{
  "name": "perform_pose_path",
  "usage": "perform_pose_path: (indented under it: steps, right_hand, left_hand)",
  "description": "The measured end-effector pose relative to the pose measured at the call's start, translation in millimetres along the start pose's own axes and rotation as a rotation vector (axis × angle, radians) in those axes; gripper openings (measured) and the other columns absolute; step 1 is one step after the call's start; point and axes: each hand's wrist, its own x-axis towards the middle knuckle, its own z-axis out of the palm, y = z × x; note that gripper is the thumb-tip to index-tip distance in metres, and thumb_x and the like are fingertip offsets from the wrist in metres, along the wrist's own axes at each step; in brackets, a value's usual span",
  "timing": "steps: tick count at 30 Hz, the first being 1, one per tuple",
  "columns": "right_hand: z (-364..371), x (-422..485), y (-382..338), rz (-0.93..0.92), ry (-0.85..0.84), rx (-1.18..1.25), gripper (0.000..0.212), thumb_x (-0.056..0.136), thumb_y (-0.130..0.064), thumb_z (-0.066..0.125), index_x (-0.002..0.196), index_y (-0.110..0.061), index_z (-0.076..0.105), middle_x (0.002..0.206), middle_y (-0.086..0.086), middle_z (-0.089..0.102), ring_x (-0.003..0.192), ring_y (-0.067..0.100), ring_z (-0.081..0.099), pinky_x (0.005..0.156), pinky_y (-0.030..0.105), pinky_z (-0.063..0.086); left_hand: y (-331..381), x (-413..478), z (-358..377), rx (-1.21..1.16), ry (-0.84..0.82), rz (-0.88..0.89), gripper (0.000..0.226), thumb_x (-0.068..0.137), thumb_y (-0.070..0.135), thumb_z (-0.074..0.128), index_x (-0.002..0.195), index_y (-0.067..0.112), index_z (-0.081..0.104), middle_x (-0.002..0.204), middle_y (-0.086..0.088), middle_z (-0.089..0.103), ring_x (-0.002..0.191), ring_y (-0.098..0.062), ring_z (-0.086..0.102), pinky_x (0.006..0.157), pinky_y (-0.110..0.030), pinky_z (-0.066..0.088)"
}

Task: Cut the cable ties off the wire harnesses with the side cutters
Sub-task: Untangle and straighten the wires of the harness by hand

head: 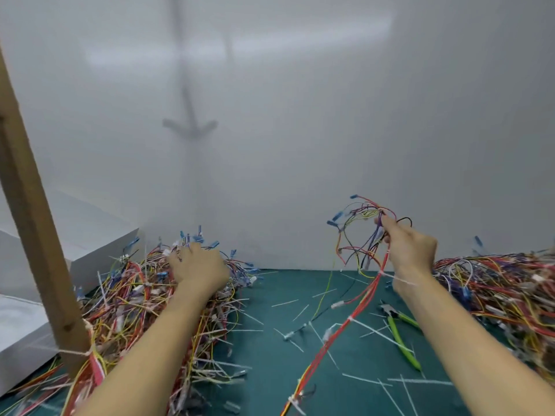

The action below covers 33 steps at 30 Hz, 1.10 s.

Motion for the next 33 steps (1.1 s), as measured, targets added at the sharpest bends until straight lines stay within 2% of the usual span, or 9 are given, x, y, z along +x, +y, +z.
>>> perform_pose_path:
  steps: [4,7,10,13,19,22,25,30,33]
  right_hand:
    - [-3,0,2,-0.100,-0.108,-0.089,0.041,0.088,-0.036,0.073,0.088,0.004,0.072,0.067,0.022,0.045,0.067,0.018,0.040,0.064,0.041,0.038]
    - [-5,4,7,-0.155,-0.128,-0.226,0.044,0.087,-0.041,0.072,0.078,0.002,0.069,0.055,0.004,0.045,0.059,0.018,0.038,0.061,0.035,0.031]
    - [-8,11,7,-0.221,-0.113,-0.261,0.030,0.087,-0.039,0.073,0.074,-0.012,0.074,0.047,-0.003,0.043,0.055,0.017,0.037,0.058,0.034,0.032]
    - [-6,15,10,-0.246,-0.192,-0.383,0.016,0.089,-0.035,0.070,0.076,-0.027,0.075,0.058,0.001,0.059,0.063,0.024,0.050,0.063,0.036,0.041]
    - [-2,5,45,-0.111,-0.286,-0.620,0.016,0.089,-0.024,0.072,0.104,-0.022,0.079,0.094,0.003,0.077,0.095,0.026,0.067,0.081,0.036,0.051]
    - [-5,0,60,-0.078,-0.277,-0.575,0.018,0.086,-0.021,0.075,0.103,-0.018,0.079,0.096,0.000,0.077,0.094,0.021,0.068,0.081,0.029,0.049]
    - [-5,-5,59,-0.099,-0.240,-0.449,0.017,0.086,-0.024,0.076,0.101,-0.018,0.078,0.090,-0.005,0.074,0.089,0.016,0.068,0.079,0.027,0.048]
    - [-8,-8,30,-0.247,-0.153,-0.163,0.011,0.087,-0.021,0.075,0.093,-0.031,0.074,0.084,-0.016,0.072,0.079,-0.002,0.065,0.072,0.023,0.053]
    - [-12,-7,8,-0.283,-0.104,0.022,0.018,0.088,-0.018,0.073,0.088,-0.036,0.070,0.085,-0.015,0.073,0.079,0.001,0.067,0.071,0.022,0.053]
  left_hand:
    - [25,-7,3,-0.007,-0.040,-0.017,0.042,0.093,0.031,0.039,0.132,0.018,0.052,0.151,-0.025,0.033,0.138,-0.045,0.030,0.115,-0.064,0.006]
    - [33,-13,6,0.012,-0.066,-0.028,0.045,0.094,0.031,0.040,0.135,0.015,0.049,0.156,-0.031,0.020,0.141,-0.054,0.019,0.112,-0.069,-0.002]
    - [47,-21,8,0.023,0.055,0.107,0.041,0.095,0.032,0.040,0.130,0.017,0.055,0.146,-0.020,0.042,0.138,-0.048,0.031,0.112,-0.069,0.003]
    - [72,-30,10,-0.136,0.067,0.356,0.035,0.097,0.039,0.043,0.115,0.021,0.066,0.126,-0.004,0.062,0.121,-0.028,0.053,0.112,-0.063,0.013]
    - [106,-38,14,-0.133,-0.159,0.456,0.031,0.093,0.042,0.051,0.081,0.015,0.059,0.095,-0.005,0.064,0.105,-0.030,0.059,0.110,-0.066,0.014]
    - [109,-37,23,-0.341,-0.170,0.440,0.019,0.095,0.036,0.050,0.087,0.022,0.061,0.097,-0.005,0.068,0.099,-0.027,0.060,0.107,-0.054,0.031]
    - [114,-38,29,-0.750,-0.130,0.436,0.021,0.098,0.031,0.051,0.104,0.019,0.068,0.110,-0.008,0.071,0.103,-0.025,0.064,0.090,-0.032,0.047]
    - [133,-41,18,-1.354,-0.211,0.425,0.025,0.098,0.026,0.054,0.120,0.019,0.065,0.118,0.000,0.067,0.090,-0.011,0.072,0.071,-0.019,0.050]
    - [143,-45,2,-1.578,-0.220,0.483,0.023,0.101,0.020,0.050,0.118,0.023,0.065,0.115,0.008,0.068,0.094,-0.008,0.072,0.082,-0.024,0.053]
